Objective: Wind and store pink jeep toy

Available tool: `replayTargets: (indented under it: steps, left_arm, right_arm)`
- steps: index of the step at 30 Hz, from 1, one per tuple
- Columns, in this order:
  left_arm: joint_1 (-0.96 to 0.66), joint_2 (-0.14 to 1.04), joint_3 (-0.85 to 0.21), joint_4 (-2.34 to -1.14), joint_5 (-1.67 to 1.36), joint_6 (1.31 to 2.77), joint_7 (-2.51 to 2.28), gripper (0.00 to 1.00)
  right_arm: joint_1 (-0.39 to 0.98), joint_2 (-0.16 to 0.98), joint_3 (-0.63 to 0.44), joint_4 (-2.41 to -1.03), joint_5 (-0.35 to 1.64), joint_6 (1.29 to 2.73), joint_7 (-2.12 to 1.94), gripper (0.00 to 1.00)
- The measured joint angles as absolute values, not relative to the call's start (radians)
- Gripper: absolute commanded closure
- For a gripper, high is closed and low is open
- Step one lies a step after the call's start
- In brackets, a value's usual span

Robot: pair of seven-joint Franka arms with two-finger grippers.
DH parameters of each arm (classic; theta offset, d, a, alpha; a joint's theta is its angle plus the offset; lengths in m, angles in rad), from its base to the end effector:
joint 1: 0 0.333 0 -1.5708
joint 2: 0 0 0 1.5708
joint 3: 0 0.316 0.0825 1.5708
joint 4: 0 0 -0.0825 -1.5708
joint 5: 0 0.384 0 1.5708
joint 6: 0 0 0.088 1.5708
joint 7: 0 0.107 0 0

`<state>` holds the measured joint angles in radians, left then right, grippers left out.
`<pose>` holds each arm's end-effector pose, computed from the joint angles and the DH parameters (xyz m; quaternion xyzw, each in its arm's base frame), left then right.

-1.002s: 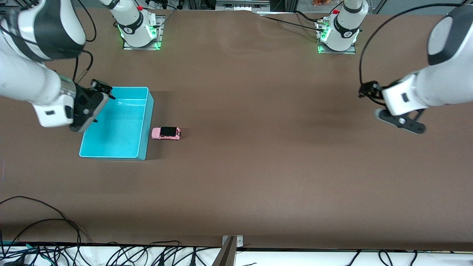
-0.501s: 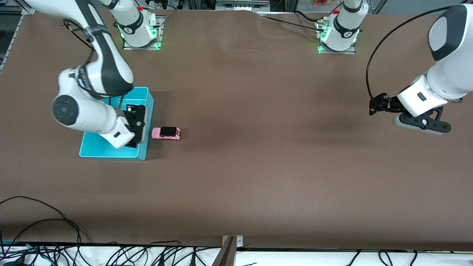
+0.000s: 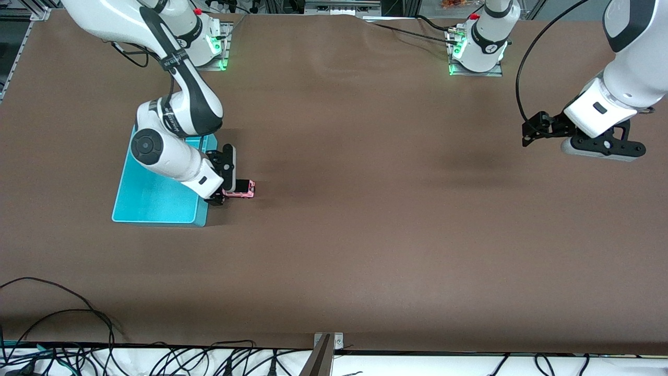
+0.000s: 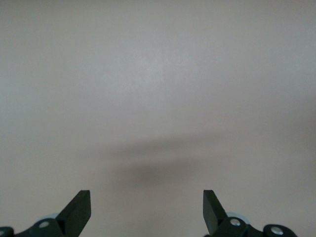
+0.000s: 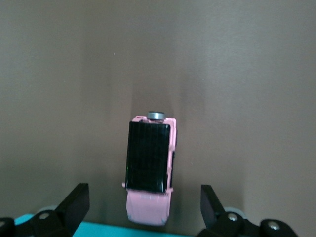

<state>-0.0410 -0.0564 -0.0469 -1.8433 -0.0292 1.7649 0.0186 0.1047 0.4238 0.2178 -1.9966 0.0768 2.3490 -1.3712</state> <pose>0.5406 -0.0507 0.5425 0.9986 -0.0502 -0.0115 0.0126 0.5714 0.1884 0.2460 -0.6867 -0.7228 -0.0081 0.0775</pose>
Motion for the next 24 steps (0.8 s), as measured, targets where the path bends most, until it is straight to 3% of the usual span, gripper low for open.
replayTargets:
  steps: [6,9,13,15,24]
  left_arm:
    - [-0.042,-0.079,-0.047,-1.855,-0.029,1.711,0.017,0.00]
    - [-0.045,-0.083,-0.047,-1.857,-0.029,1.705,0.017,0.00]
    - [-0.049,-0.084,-0.047,-1.857,-0.029,1.705,0.015,0.00]
    - [-0.049,-0.084,-0.046,-1.856,-0.029,1.705,0.014,0.00]
    - [-0.049,-0.065,-0.043,-1.800,-0.029,1.662,0.011,0.00]
  right_arm:
    - [0.105,0.474,0.217,-2.004,0.076,2.410,-1.372,0.07]
    - [0.105,0.493,0.217,-2.004,0.076,2.432,-1.372,0.17]
    - [0.105,0.512,0.217,-2.004,0.076,2.456,-1.373,0.59]
    - [0.105,0.517,0.217,-2.004,0.074,2.460,-1.375,0.73]
    - [0.109,0.510,0.217,-1.988,0.020,2.442,-1.375,0.77]
